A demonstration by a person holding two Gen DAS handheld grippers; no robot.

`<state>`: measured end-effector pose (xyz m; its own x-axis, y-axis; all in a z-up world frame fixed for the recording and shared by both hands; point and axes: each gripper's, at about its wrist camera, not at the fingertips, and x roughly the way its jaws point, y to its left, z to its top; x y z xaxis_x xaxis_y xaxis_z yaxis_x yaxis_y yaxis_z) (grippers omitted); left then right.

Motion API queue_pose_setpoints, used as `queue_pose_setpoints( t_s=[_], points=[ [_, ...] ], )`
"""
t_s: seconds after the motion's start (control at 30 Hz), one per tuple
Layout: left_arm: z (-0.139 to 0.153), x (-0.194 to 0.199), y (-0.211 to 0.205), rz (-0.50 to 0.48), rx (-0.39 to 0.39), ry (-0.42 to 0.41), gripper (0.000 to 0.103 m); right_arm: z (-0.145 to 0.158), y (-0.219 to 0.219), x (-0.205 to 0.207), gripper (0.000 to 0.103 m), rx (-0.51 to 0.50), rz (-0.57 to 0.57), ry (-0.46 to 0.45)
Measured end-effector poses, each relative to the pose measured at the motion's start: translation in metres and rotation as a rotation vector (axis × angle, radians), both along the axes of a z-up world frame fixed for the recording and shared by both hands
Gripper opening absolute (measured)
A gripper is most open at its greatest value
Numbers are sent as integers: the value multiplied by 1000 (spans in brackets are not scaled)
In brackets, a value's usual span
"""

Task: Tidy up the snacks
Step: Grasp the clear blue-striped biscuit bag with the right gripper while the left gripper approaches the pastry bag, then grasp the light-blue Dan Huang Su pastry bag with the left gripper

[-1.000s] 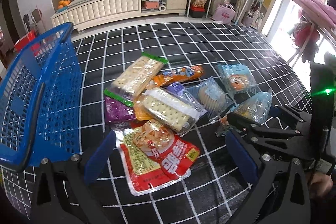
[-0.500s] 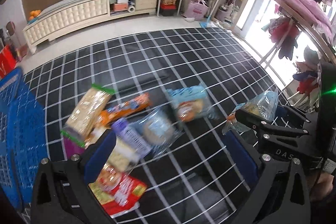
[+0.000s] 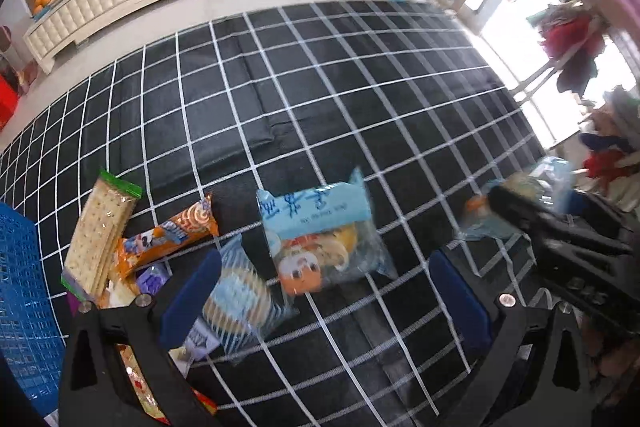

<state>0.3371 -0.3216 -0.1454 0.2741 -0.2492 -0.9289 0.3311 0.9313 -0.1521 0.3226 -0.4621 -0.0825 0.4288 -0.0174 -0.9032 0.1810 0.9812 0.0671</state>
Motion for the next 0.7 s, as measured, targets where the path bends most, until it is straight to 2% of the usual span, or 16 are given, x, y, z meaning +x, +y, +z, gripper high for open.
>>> queue_pose_setpoints(
  t_s=[0.2, 0.33, 0.5, 0.53, 0.6, 0.67, 0.7],
  points=[
    [-35, 21, -10, 32, 23, 81, 103, -18, -9, 8, 74, 9, 16, 52],
    [-48, 29, -10, 65, 12, 105, 103, -28, -10, 9, 74, 37, 23, 69],
    [-58, 34, -19, 30, 35, 131, 103, -34, -9, 7, 74, 29, 31, 77],
    [-62, 35, -20, 26, 41, 139, 101, -34, -10, 7, 74, 30, 29, 75],
    [-69, 38, -20, 38, 64, 147, 86, -32, -10, 5, 74, 34, 28, 74],
    [-65, 37, -19, 37, 57, 122, 72, -30, -9, 4, 74, 29, 33, 73],
    [-63, 35, -19, 38, 65, 109, 70, -28, -8, 2, 74, 23, 33, 69]
  ],
)
